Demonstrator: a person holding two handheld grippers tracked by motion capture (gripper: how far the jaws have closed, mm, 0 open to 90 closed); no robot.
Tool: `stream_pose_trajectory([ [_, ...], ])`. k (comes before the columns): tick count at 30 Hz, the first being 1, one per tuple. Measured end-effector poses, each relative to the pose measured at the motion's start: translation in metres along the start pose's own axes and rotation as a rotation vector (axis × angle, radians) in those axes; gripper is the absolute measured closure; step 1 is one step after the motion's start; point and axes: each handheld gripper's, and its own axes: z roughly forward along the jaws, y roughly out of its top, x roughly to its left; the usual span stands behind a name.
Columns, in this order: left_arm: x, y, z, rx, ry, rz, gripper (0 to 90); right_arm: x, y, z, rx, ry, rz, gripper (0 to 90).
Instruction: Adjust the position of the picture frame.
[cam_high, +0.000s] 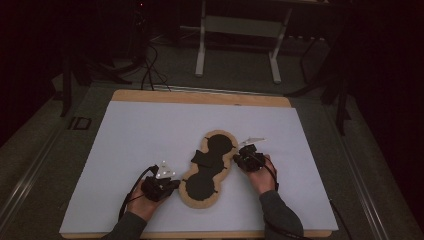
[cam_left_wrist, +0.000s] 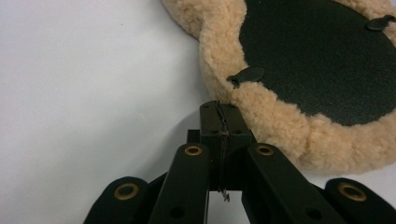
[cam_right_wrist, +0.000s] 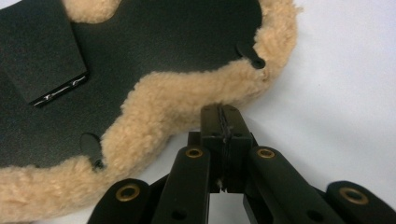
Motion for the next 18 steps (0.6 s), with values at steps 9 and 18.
stream_pose_trajectory([
  [9,0.008,0.004,0.009,-0.058,-0.003,-0.077,89.2,0.003,0.000,0.000,0.009,0.010,-0.008,89.6],
  [18,-0.001,0.004,0.011,-0.054,-0.013,-0.037,90.0,0.006,0.001,0.002,0.020,0.022,-0.017,89.6],
])
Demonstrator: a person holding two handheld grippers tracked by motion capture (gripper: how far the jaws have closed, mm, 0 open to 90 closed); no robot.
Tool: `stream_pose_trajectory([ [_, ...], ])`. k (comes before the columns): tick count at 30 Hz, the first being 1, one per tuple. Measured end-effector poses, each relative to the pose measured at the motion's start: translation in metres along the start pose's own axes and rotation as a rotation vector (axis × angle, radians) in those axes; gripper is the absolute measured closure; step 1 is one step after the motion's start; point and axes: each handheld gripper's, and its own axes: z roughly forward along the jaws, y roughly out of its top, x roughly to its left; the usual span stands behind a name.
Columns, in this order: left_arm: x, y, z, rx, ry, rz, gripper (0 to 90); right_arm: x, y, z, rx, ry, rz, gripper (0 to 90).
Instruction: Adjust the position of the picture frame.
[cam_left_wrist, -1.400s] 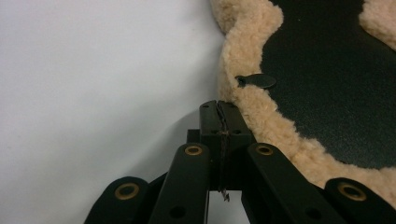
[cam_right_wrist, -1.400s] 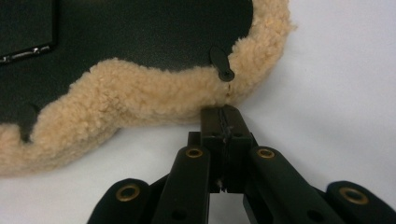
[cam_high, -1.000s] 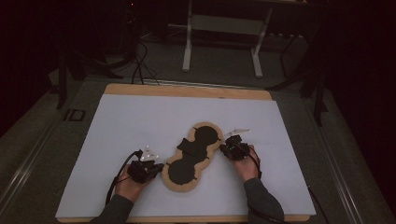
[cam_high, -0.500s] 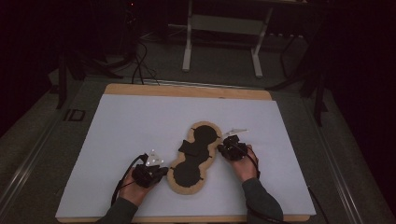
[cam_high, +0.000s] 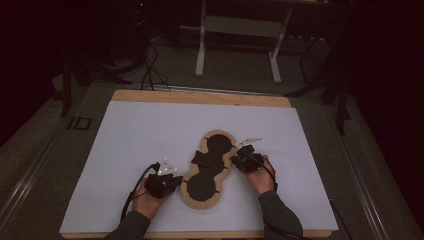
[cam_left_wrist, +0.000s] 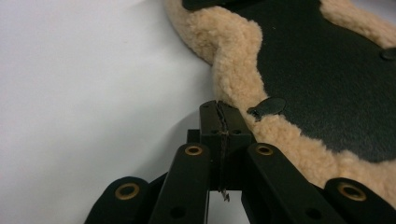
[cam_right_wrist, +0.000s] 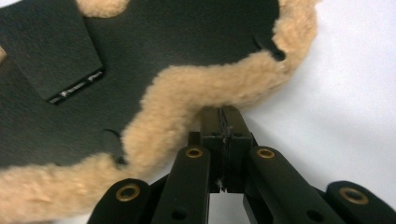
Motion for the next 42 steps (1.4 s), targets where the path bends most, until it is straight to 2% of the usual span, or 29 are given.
stream_pose_trajectory([
  [8,-0.018,0.000,0.002,0.008,-0.035,0.049,90.0,0.003,0.003,0.001,0.001,-0.005,-0.010,89.8],
  [18,-0.028,0.000,0.003,0.013,-0.045,0.070,90.0,0.003,0.005,0.002,-0.001,-0.009,-0.003,90.0],
  [22,-0.036,-0.001,0.004,0.010,-0.059,0.091,90.0,0.003,0.007,0.003,-0.001,-0.008,0.001,90.0],
  [27,-0.050,0.000,0.006,0.018,-0.084,0.138,90.0,0.005,0.009,0.004,0.000,-0.017,-0.002,90.0],
  [34,-0.055,0.001,0.007,0.029,-0.094,0.154,90.0,0.007,0.013,0.007,0.011,-0.019,-0.005,90.0],
  [37,-0.060,0.001,0.008,0.032,-0.113,0.166,90.0,0.009,0.015,0.008,0.011,-0.016,-0.004,90.0],
  [42,-0.070,0.002,0.010,0.041,-0.157,0.213,90.0,0.017,0.020,0.012,0.015,-0.017,-0.024,90.0],
])
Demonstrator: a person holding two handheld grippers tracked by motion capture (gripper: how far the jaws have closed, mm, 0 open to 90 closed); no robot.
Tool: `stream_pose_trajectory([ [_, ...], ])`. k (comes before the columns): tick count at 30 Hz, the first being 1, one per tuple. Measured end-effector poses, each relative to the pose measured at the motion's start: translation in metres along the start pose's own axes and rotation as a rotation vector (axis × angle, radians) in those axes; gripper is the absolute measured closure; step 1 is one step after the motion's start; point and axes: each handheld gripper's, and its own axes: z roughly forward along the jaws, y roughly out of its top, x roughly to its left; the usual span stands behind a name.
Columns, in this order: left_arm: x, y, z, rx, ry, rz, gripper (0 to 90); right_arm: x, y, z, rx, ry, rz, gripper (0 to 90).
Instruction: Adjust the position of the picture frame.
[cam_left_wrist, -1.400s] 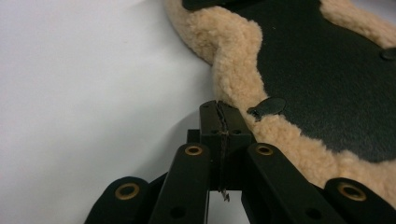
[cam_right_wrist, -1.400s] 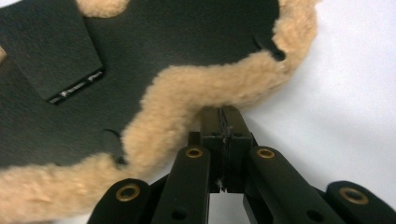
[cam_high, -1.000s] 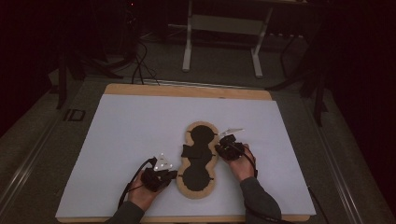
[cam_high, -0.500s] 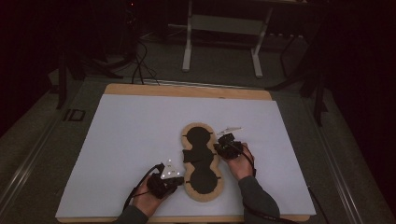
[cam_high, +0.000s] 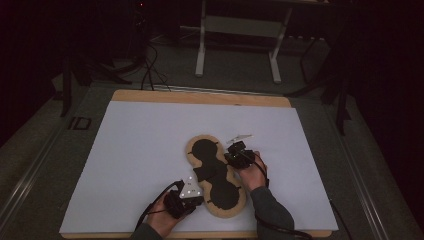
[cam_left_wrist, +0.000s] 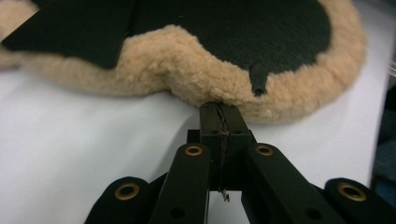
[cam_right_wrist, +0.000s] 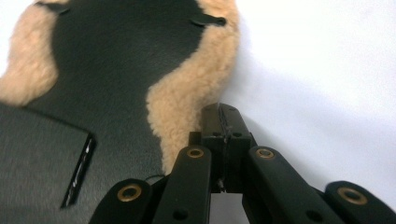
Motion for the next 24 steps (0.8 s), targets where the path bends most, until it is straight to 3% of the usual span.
stream_pose_trajectory([
  [5,-0.008,0.002,0.003,0.002,-0.027,0.013,90.0,0.007,0.004,0.003,0.004,0.013,-0.014,90.0],
  [10,-0.016,0.003,0.005,-0.001,-0.044,0.029,90.0,0.010,0.004,0.005,-0.004,0.055,0.006,90.0],
  [14,-0.018,0.004,0.007,-0.004,-0.067,0.030,90.0,0.015,0.006,0.006,0.000,0.058,-0.009,90.0],
  [20,-0.026,0.007,0.012,-0.009,-0.095,0.055,90.0,0.026,0.009,0.009,0.001,0.098,-0.044,90.0],
  [24,-0.024,0.007,0.012,-0.010,-0.095,0.050,90.0,0.029,0.010,0.009,0.009,0.108,-0.071,90.0],
])
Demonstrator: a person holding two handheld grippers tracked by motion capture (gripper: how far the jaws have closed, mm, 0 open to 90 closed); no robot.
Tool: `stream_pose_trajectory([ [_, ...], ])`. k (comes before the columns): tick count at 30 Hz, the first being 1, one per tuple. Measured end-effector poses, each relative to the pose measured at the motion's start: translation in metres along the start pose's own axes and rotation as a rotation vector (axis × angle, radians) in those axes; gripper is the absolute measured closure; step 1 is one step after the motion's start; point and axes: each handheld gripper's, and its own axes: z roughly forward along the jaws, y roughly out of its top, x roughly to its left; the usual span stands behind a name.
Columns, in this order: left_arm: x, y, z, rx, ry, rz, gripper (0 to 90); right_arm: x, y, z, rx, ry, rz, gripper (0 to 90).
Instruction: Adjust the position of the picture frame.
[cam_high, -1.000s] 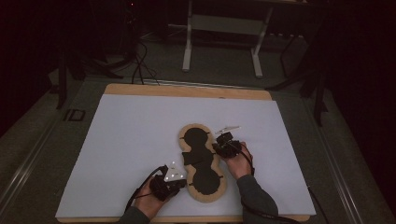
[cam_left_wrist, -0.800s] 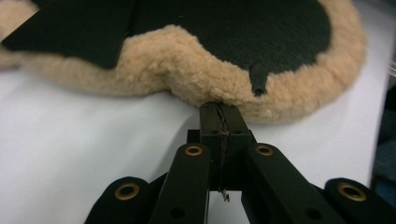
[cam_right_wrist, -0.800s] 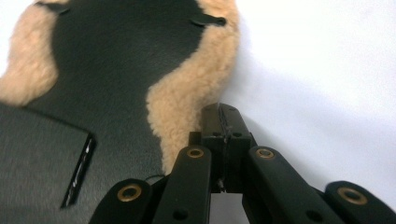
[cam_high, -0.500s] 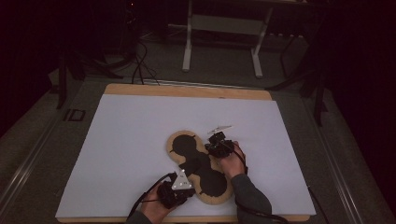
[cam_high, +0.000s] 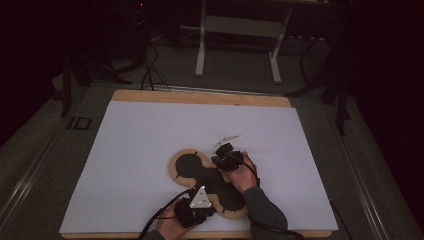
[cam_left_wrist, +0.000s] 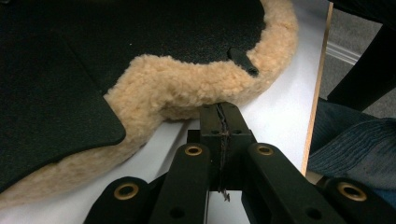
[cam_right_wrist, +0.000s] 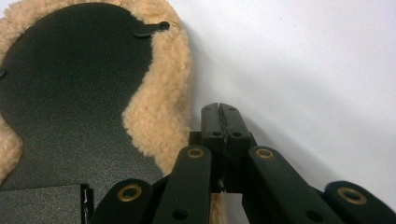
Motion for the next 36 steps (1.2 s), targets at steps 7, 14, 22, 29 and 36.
stream_pose_trajectory([
  [7,0.004,0.001,-0.005,-0.010,0.007,-0.003,88.2,0.001,0.000,-0.008,-0.020,-0.024,-0.023,84.0],
  [14,0.004,0.005,-0.013,-0.036,-0.013,0.015,85.2,0.007,0.000,-0.027,-0.033,-0.001,-0.069,72.9],
  [22,0.015,0.006,-0.032,-0.093,0.000,-0.006,83.6,0.014,-0.006,-0.041,-0.047,0.036,-0.089,66.2],
  [29,0.032,0.004,-0.049,-0.137,0.062,-0.056,83.7,0.018,-0.016,-0.054,-0.055,0.054,-0.107,63.3],
  [36,0.053,-0.001,-0.060,-0.158,0.158,-0.110,83.2,0.023,-0.028,-0.066,-0.088,0.115,-0.093,62.1],
])
